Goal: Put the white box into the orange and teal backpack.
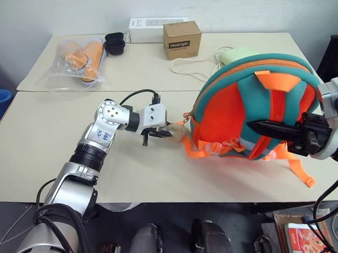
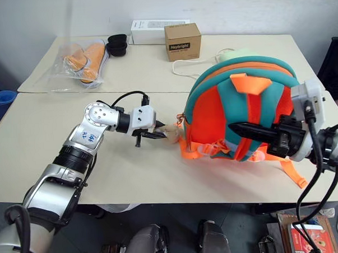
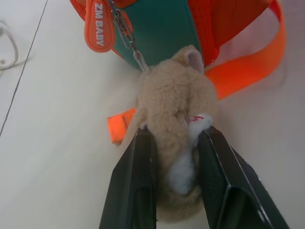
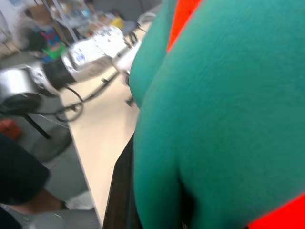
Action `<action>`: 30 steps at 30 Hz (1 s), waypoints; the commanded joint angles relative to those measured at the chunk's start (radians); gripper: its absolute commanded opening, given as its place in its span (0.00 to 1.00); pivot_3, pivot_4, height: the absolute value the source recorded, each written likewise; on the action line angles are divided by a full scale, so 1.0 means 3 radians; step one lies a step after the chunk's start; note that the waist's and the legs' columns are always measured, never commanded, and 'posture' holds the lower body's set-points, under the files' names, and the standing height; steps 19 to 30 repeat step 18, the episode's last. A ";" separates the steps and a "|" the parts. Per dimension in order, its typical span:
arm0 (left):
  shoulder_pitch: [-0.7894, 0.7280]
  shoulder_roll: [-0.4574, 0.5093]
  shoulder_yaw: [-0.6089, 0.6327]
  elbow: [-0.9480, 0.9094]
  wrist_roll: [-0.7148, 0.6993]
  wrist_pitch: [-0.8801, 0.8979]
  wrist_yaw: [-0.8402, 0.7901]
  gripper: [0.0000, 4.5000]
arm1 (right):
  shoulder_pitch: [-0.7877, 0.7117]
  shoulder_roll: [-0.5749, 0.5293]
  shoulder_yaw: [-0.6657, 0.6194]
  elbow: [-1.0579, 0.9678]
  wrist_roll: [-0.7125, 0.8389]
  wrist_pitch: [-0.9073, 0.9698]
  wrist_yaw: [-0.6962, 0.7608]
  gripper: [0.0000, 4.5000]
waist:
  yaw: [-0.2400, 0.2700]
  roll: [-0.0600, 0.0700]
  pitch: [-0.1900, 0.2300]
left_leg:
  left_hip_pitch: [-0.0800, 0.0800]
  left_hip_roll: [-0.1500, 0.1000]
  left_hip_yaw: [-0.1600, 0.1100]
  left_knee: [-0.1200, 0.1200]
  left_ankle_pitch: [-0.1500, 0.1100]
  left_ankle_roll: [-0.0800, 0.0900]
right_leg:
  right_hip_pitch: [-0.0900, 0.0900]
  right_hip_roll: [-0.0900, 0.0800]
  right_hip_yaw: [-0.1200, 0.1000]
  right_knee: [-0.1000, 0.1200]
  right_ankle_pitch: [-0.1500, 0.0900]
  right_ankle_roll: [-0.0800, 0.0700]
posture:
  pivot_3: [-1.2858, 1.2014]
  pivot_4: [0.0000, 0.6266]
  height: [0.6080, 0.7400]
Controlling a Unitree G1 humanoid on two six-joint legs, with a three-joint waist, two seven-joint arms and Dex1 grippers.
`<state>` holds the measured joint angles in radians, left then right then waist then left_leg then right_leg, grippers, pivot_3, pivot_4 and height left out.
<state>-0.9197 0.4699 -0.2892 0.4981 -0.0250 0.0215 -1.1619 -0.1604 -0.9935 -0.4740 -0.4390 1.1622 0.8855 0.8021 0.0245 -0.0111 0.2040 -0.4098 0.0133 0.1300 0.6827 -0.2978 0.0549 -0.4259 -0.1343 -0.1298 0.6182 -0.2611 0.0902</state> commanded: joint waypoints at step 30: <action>0.1570 0.1597 0.2745 -0.1792 -0.2105 0.2849 0.0044 1.00 | 0.0528 -0.1218 -0.1154 0.2542 -0.1303 -0.0372 0.2158 0.99 | -0.0074 0.0011 -0.0005 | 0.0020 0.0006 -0.0006 -0.0004 -0.0010 -0.0009 | 0.0024 -0.0007 0.0005 -0.0029 0.0001 0.0003 | 0.52 0.24 1.00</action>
